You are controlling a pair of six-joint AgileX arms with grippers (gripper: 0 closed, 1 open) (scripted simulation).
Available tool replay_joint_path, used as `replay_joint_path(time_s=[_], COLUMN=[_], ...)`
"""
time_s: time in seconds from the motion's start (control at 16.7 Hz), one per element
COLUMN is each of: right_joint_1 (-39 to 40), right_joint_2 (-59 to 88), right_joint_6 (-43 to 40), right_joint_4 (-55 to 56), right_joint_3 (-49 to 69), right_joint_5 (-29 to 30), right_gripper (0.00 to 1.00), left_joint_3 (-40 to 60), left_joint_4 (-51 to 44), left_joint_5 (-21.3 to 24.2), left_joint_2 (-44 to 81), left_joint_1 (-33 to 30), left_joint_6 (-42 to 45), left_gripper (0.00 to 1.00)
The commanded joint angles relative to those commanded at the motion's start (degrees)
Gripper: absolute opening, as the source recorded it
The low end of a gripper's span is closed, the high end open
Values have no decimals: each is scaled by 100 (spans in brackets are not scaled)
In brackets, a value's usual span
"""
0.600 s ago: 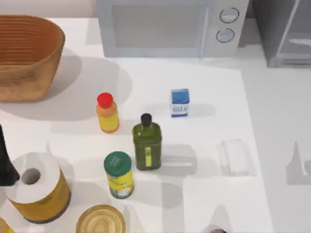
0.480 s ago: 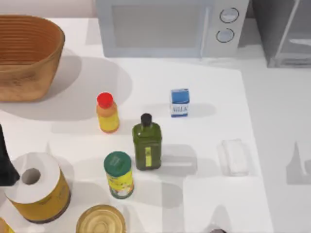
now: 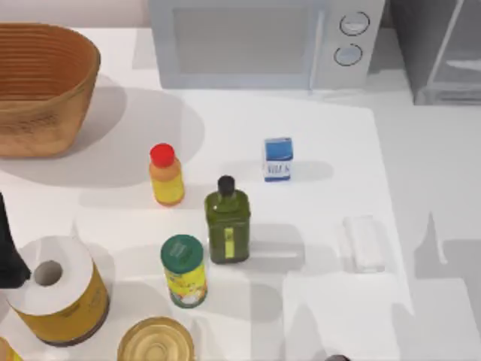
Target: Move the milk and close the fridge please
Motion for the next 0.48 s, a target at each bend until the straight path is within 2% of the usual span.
replay_joint_path(time_s=[0.48], right_joint_1=[1974], right_joint_2=[1703], right_joint_6=[29], right_joint_4=[1601], right_joint_3=[46], right_joint_5=[2228], right_gripper=[100], left_joint_3=[0], left_joint_4=[0], left_joint_5=[0], left_joint_2=[0], left_joint_1=[0], left_joint_6=[0], left_gripper=[100])
